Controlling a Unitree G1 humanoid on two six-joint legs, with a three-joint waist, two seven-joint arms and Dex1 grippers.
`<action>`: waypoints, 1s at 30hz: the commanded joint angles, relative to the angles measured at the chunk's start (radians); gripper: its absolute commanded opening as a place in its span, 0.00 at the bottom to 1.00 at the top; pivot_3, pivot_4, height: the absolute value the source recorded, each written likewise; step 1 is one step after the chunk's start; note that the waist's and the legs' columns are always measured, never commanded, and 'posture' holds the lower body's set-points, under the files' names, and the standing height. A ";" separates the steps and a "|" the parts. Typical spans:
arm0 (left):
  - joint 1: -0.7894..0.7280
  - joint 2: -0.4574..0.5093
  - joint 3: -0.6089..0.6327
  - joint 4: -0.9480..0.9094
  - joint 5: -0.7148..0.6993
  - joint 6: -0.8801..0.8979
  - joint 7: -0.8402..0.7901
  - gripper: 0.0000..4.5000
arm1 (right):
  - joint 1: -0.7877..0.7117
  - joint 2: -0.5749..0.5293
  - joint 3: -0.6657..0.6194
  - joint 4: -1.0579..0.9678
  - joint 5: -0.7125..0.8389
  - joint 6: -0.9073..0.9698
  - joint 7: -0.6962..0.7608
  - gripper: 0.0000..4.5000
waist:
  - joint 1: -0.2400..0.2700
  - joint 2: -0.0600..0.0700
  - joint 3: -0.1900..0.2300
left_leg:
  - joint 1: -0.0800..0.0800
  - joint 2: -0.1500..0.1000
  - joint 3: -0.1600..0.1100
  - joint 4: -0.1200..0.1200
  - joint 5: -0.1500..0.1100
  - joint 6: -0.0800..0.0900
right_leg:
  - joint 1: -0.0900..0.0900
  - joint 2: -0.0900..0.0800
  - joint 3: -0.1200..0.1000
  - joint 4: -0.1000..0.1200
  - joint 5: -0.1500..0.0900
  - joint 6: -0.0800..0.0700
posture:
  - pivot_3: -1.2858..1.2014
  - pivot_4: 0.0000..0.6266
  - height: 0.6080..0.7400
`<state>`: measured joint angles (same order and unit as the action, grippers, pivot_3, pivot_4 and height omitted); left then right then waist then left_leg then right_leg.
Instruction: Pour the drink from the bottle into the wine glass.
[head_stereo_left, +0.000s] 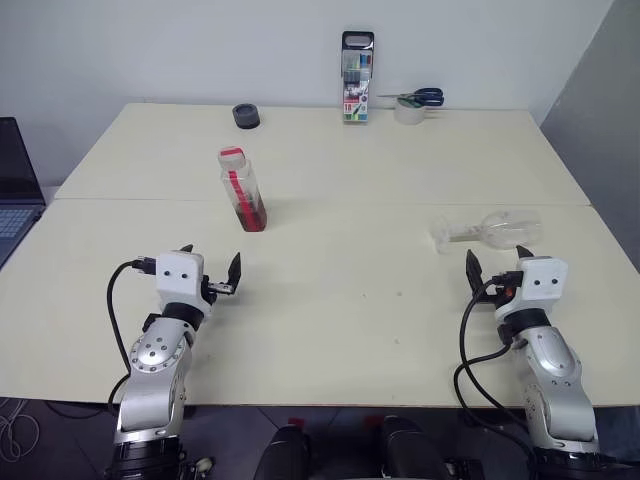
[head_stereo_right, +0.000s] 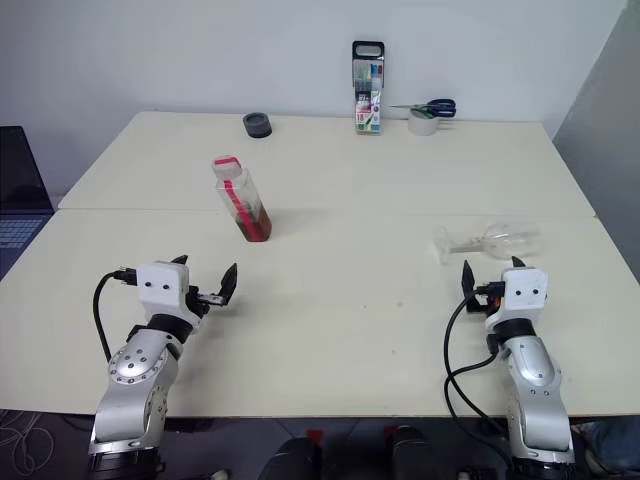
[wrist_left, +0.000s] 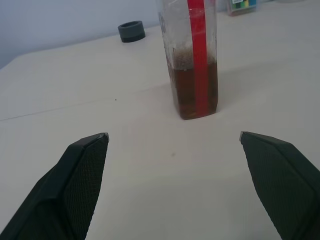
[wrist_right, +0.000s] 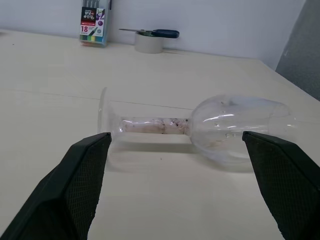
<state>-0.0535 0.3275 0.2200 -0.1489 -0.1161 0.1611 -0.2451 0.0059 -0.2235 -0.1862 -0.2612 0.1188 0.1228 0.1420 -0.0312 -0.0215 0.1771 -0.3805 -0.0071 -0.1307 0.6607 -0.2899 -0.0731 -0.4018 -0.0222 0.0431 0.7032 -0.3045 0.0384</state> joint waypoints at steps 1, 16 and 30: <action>-0.010 0.004 -0.009 -0.019 -0.004 -0.035 -0.012 1.00 | -0.003 -0.009 -0.020 -0.026 -0.002 -0.022 -0.006 1.00 | 0.000 0.000 0.000 | 0.000 0.000 0.000 0.000 0.000 0.000 | 0.000 0.000 0.000 0.000 0.000 0.000 | 0.52 0.24 1.00; -0.007 0.010 -0.029 -0.040 0.011 -0.027 -0.024 1.00 | 0.001 -0.001 -0.014 -0.025 -0.004 -0.022 -0.010 1.00 | 0.000 0.000 0.000 | 0.000 0.000 0.000 0.000 0.000 0.000 | 0.000 0.000 0.000 0.000 0.000 0.000 | 0.52 0.24 1.00; -0.026 0.021 -0.041 -0.061 -0.026 0.083 -0.050 1.00 | -0.006 -0.006 -0.012 -0.027 -0.006 -0.024 -0.003 1.00 | 0.000 0.000 0.000 | 0.000 0.000 0.000 0.000 0.000 0.000 | 0.000 0.000 0.000 0.000 0.000 0.000 | 0.52 0.24 1.00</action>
<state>-0.0652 0.3318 0.1853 -0.1628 -0.1417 0.2415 -0.2896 0.0108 -0.2214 -0.1856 -0.2610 0.1088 0.1210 0.1375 -0.0313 -0.0212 0.1770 -0.3804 -0.0071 -0.1308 0.6607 -0.2899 -0.0730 -0.4015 -0.0222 0.0429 0.7032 -0.3045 0.0385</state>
